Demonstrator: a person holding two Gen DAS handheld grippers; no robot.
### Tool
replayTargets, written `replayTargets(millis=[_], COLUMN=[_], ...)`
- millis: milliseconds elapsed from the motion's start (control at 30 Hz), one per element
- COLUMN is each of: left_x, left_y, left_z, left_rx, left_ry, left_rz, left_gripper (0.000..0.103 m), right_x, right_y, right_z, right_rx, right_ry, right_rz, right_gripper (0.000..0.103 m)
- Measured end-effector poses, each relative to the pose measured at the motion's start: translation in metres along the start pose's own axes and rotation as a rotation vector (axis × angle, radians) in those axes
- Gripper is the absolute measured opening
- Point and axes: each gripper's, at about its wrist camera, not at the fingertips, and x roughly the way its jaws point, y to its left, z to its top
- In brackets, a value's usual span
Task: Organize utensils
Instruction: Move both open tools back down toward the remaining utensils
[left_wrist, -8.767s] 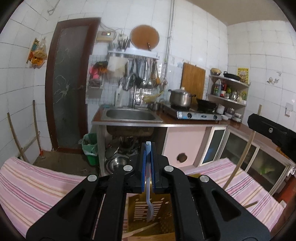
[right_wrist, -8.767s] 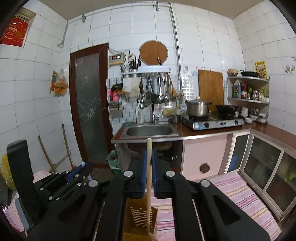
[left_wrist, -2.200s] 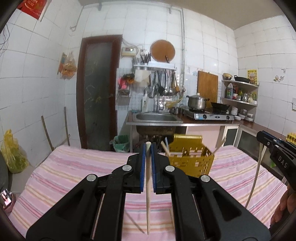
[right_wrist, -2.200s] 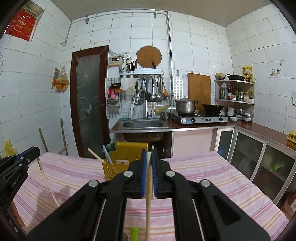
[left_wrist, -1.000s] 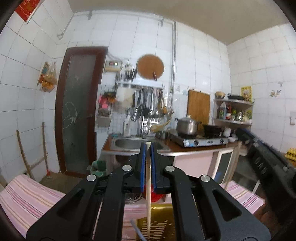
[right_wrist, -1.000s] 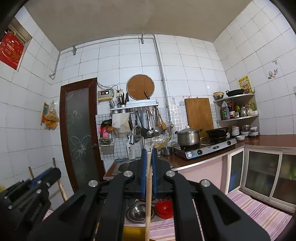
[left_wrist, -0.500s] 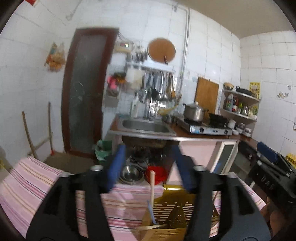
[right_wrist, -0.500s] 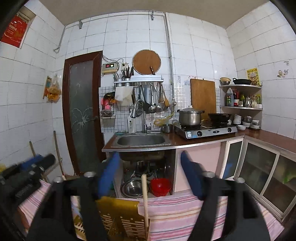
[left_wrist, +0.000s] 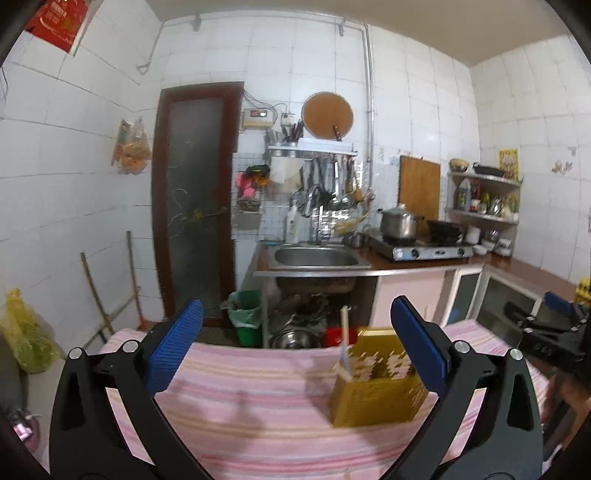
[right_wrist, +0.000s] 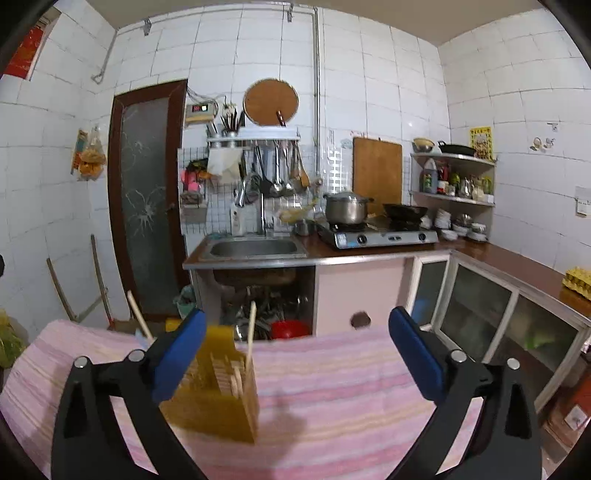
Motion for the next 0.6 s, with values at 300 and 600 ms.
replayTargets(millis=[300, 600], left_x=[-0.008, 0.005], left_y=[0.021, 0.036], left_z=[-0.060, -0.116], left_rx=[-0.016, -0.030], left_ry=[0.127, 0.213], left_rz=[0.038, 0.138], left_gripper=[0.098, 0.098], right_x=[-0.013, -0.004], right_y=[0.002, 0.006], right_z=[-0.063, -0.117], right_rx=[-0.047, -0.051], right_ry=[0.115, 0.238], right_rz=[-0.022, -0.048], right_gripper=[0.098, 0.098])
